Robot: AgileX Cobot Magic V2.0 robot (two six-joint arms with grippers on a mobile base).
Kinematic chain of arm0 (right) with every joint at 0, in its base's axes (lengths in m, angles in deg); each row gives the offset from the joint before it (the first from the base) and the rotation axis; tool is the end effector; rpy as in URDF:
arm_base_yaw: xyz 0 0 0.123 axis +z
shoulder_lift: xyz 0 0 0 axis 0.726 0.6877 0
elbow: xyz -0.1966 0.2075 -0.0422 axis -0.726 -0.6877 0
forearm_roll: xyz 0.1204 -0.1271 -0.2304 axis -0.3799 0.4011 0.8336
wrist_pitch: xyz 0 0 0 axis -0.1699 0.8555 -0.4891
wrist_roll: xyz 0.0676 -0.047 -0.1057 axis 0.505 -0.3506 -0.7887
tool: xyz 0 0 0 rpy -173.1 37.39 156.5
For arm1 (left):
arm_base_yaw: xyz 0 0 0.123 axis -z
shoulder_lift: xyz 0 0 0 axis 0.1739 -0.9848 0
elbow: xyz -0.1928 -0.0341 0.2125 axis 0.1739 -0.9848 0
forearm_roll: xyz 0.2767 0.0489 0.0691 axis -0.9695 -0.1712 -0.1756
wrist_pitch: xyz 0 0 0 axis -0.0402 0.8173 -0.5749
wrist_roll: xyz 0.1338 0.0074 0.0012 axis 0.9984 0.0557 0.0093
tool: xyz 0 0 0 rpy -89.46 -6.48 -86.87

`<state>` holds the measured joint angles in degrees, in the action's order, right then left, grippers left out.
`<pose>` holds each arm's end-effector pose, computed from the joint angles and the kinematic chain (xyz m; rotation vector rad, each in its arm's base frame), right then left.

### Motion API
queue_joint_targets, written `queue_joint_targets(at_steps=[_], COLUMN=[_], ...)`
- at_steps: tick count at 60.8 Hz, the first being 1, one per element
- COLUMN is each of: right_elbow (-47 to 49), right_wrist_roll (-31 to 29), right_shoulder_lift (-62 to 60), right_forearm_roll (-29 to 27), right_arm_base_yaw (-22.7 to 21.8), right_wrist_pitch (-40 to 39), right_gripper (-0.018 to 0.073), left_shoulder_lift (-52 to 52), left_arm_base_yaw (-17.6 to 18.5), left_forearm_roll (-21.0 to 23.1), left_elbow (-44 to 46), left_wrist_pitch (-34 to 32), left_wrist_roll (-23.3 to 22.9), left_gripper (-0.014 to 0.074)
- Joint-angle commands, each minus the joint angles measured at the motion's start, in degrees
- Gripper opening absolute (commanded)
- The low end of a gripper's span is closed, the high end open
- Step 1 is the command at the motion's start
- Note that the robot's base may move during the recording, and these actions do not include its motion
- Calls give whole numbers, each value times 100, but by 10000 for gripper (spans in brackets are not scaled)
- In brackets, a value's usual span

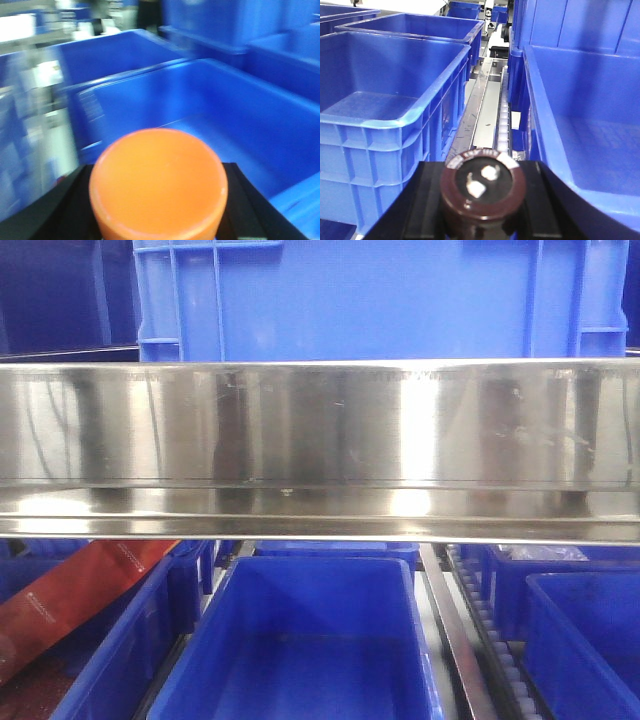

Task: Place cylindrical capacitor in blue bin on shelf
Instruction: 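Lower the orange cylinder into the blue bin and open the left gripper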

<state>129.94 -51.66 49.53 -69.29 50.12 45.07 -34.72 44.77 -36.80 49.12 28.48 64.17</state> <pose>0.1681 0.0203 0.4177 -0.1438 1.7881 0.0818 0.2836 -0.1948 0.5097 0.6032 1.7603 -0.3678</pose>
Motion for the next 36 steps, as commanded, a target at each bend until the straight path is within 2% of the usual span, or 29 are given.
queue_joint_targets(at_steps=[1, 11, 28, 33, 36], right_elbow=[16, 16, 16, 16, 16], right_wrist_roll=[-22, -22, -22, -22, -22], right_shoulder_lift=[-4, -4, -4, -4, -4], right_forearm_roll=[10, -4, -137, -180, -179], right_arm_base_yaw=[6, 6, 6, 6, 6], right_wrist_pitch=[-140, -142, -142, -142, -118], right_gripper=[-153, -153, -153, -153, -153], left_shoulder_lift=[-565, -1587, -2632, -2799, -2873], left_arm_base_yaw=[255, 490, 502, 502, 502], left_forearm_roll=[45, 45, 45, 45, 45], left_elbow=[510, 1149, 1435, 1435, 1435], left_wrist_pitch=[-25, -14, -266, -266, -256], left_wrist_roll=[28, 28, 28, 28, 28], left_gripper=[-111, -111, -106, -39, 57])
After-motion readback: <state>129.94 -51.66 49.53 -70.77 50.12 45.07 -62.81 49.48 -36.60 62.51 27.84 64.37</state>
